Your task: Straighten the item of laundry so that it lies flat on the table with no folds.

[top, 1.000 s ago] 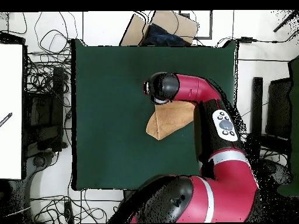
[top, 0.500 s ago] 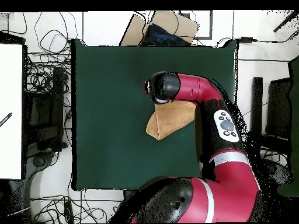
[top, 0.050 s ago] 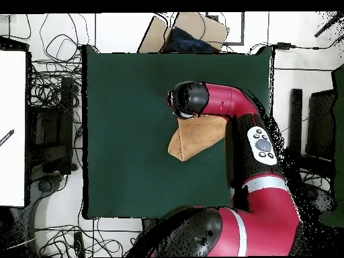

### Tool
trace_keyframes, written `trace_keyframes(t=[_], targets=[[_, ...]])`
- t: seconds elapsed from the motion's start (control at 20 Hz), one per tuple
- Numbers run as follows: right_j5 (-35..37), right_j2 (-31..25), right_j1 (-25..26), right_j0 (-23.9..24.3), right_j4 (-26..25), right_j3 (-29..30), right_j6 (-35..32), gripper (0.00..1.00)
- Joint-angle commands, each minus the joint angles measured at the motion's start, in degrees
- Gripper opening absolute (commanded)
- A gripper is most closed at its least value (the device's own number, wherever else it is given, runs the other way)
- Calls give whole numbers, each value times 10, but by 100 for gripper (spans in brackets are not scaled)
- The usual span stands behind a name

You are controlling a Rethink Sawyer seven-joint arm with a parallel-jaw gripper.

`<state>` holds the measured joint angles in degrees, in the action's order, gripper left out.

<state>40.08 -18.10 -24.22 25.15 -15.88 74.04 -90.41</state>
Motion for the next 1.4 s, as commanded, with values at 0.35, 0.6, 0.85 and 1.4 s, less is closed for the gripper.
trace_keyframes(t=[0.35, 0.6, 0.85, 1.4], targets=[[1, 25, -3, -4, -14, 85, -48, 100], [0, 30, -3, -7, -12, 88, -51, 100], [-14, 31, -8, -6, -15, 106, -53, 100], [-34, 20, 15, -1, -14, 94, -49, 100]])
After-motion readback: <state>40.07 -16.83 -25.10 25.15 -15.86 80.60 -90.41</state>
